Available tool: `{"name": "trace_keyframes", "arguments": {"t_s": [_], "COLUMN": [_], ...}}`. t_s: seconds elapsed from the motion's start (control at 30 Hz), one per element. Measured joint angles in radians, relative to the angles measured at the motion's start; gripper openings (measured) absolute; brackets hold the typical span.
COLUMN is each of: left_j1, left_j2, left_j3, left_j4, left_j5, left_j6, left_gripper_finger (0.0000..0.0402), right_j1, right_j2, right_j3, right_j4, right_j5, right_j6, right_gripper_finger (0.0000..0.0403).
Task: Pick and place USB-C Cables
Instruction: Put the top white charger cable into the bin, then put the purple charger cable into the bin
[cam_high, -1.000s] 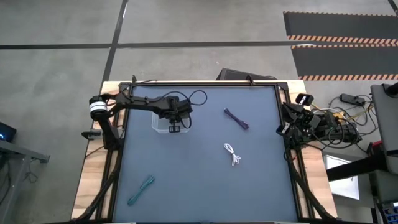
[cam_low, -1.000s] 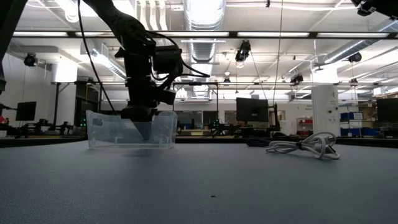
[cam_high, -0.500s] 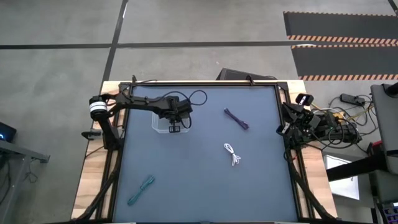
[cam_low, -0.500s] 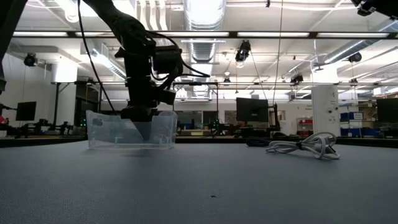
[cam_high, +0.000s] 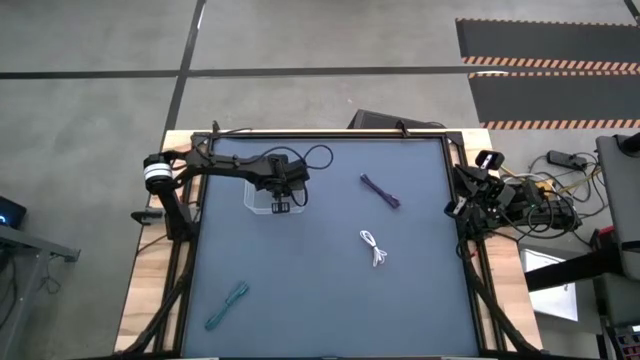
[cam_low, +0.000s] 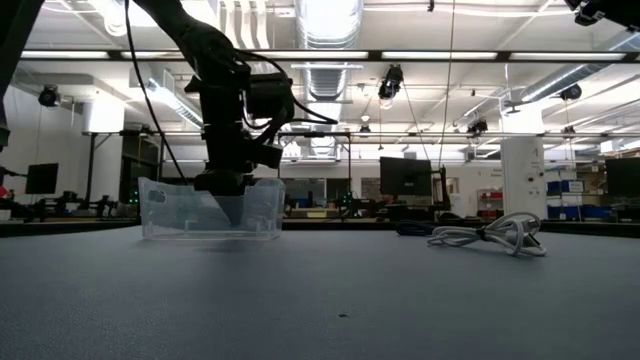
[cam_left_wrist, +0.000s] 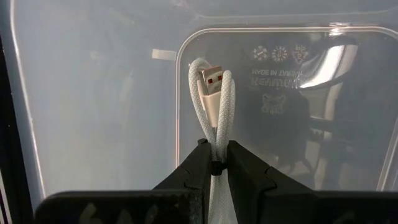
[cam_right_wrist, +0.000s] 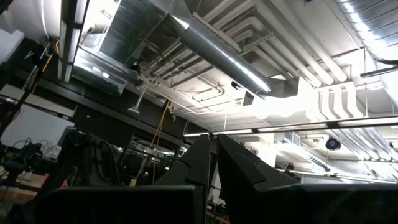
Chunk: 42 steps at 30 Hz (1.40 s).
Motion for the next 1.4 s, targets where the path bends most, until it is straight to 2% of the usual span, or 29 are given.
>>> {"name": "trace_keyframes", "arguments": {"t_s": [0.23,0.53,0.7,1.03,1.4], "left_j1": [0.000,0.000,0.000,-0.003,-0.019], "left_j2": [0.000,0.000,0.000,-0.050,-0.276], "left_j3": [0.000,0.000,0.000,0.008,0.008], "left_j4": [0.000,0.000,0.000,-0.010,-0.007], "left_j5": [0.000,-0.003,-0.003,-0.016,-0.106], "left_j6": [0.000,0.000,0.000,0.002,-0.031], "left_gripper_finger": [0.0034,0.0120,0.0145,0.0150,0.0150], "right_j1": [0.000,0.000,0.000,0.000,0.000], "right_j2": [0.000,0.000,0.000,0.000,0.000], "right_j3": [0.000,0.000,0.000,0.000,0.000], "right_j4": [0.000,0.000,0.000,0.000,0.001], "right_j5": [0.000,0.000,0.000,0.000,0.000], "right_j6": [0.000,0.000,0.000,0.003,0.034], "right_gripper_finger": [0.0022,0.0022,0.0022,0.0022,0.0022]}}
